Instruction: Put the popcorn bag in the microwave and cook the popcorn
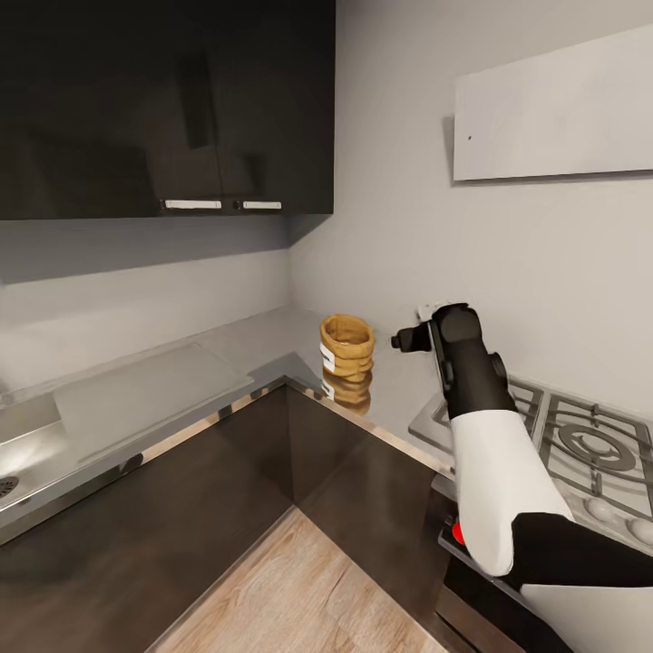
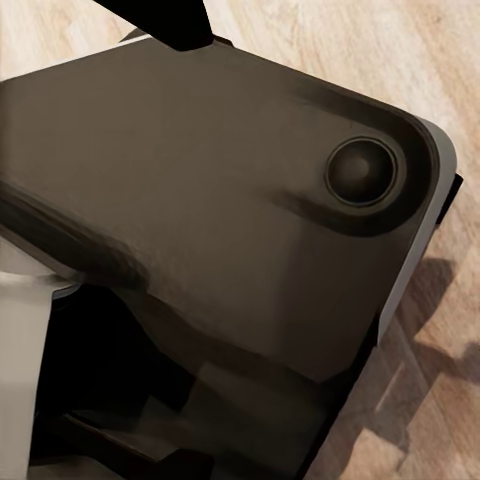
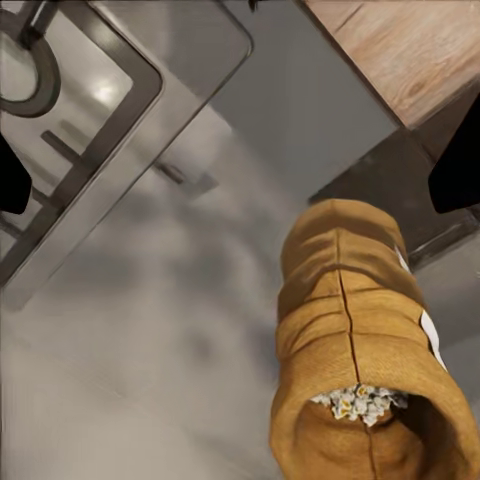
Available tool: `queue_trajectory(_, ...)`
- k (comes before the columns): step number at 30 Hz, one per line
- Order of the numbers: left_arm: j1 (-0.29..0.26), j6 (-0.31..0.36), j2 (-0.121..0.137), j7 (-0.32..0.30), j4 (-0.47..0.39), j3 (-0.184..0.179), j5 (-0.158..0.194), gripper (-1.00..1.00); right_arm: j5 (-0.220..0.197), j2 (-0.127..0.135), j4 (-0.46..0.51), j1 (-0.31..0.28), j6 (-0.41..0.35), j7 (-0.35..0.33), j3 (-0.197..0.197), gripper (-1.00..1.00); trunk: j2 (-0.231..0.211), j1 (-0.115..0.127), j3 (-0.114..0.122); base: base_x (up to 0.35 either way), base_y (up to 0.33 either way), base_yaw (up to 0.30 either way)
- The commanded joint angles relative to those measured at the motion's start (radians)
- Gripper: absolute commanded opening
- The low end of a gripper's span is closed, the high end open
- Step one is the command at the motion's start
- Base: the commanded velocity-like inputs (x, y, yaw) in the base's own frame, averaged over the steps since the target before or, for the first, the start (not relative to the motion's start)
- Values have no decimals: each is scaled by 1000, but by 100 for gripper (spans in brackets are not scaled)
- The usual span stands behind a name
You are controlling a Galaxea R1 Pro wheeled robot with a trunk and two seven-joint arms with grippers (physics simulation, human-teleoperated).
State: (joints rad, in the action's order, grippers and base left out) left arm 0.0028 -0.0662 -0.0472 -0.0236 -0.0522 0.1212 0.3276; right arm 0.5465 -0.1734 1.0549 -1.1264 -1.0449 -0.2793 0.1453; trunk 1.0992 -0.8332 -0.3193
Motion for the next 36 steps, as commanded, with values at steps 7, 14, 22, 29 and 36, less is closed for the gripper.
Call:
queue_trajectory(7, 0, -1, -1, -2, -1, 12, 4, 100, 8, -1, 6, -1, -2, -13, 14, 100, 1, 0, -1, 0, 0, 0)
queue_trajectory(14, 0, 0, -2, -1, 0, 18, 11, 100, 4, -1, -1, -1, -2, -12, 14, 100, 1, 0, -1, 4, 0, 0)
queue_trajectory(22, 0, 5, 0, -1, 0, 12, 10, 100, 14, -1, 4, -1, -2, -6, 7, 100, 1, 0, -1, 263, 0, 0)
queue_trajectory(29, 0, 5, 0, -1, 0, 11, 10, 100, 19, -1, 10, -1, -2, 3, 4, 100, 1, 0, -1, 321, 0, 0)
queue_trajectory(36, 0, 5, -1, -1, 0, 9, 5, 100, 20, -1, 10, -1, -2, 3, 2, 100, 1, 0, -1, 322, 0, 0)
